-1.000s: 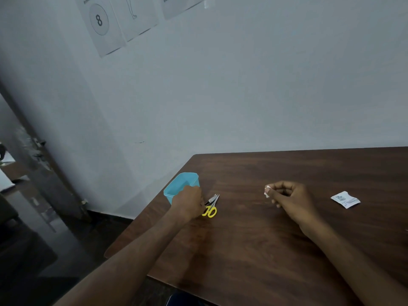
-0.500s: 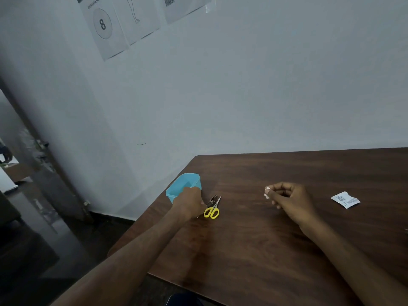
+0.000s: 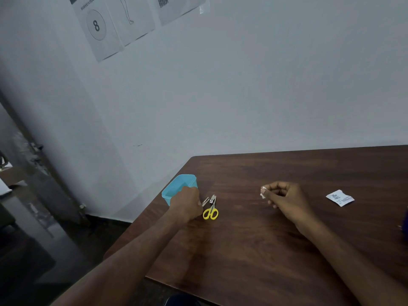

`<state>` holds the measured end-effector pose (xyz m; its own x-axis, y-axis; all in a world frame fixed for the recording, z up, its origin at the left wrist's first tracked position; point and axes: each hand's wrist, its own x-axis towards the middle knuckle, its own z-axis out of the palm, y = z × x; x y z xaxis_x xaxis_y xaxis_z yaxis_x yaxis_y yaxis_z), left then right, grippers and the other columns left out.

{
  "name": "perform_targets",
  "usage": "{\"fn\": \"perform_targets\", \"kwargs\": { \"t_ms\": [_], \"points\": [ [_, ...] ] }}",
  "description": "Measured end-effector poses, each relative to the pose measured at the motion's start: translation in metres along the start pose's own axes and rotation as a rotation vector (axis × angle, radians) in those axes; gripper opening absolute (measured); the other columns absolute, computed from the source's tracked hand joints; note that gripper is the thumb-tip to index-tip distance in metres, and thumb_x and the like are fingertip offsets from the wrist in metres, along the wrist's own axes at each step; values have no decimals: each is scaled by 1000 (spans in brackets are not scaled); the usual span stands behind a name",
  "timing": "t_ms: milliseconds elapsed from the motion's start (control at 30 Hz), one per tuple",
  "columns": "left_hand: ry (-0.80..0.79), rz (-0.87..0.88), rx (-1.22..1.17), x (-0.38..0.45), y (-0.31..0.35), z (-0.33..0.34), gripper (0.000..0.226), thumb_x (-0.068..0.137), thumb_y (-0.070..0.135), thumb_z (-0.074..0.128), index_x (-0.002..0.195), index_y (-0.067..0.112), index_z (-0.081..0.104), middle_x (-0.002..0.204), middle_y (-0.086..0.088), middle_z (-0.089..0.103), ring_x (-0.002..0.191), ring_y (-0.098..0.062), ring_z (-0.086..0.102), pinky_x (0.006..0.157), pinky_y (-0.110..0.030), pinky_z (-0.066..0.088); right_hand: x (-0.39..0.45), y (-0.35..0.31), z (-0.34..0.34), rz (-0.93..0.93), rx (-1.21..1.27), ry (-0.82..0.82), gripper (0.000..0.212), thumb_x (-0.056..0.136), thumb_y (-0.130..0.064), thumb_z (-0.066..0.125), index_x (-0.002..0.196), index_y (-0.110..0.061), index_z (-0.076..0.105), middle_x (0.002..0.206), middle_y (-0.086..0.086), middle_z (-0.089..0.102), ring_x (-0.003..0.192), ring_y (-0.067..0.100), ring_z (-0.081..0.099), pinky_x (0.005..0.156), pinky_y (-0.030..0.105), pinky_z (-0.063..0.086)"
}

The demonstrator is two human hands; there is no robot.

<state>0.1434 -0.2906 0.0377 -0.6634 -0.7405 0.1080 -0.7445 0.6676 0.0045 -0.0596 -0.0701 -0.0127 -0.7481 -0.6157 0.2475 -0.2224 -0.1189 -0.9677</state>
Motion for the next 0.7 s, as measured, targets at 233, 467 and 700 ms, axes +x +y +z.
{"fn": "perform_targets", "kwargs": {
  "t_ms": [233,467,700],
  "points": [
    [97,38,-152,1,9,-10,16,91,28,72,84,14,71,87,-1,74,85,-24,73,79,-41,64,0,3,1,8,21,0,3,93,-12,81,92,-15,82,79,7,81,70,14,74,67,29,58],
    [-69,187,-849,-12,67,1,5,96,17,79,94,13,77,80,-5,78,72,-14,77,64,-33,67,5,7,-4,30,28,42,7,91,-15,84,95,-20,84,82,-1,83,77,14,78,80,32,63],
    [-70,220,-1155,3,124,30,3,100,13,75,98,12,77,84,-5,78,80,-14,76,64,-25,62,16,5,-17,116,323,112,22,94,3,75,114,-8,75,89,12,80,73,15,75,66,25,62]
  ]
}}
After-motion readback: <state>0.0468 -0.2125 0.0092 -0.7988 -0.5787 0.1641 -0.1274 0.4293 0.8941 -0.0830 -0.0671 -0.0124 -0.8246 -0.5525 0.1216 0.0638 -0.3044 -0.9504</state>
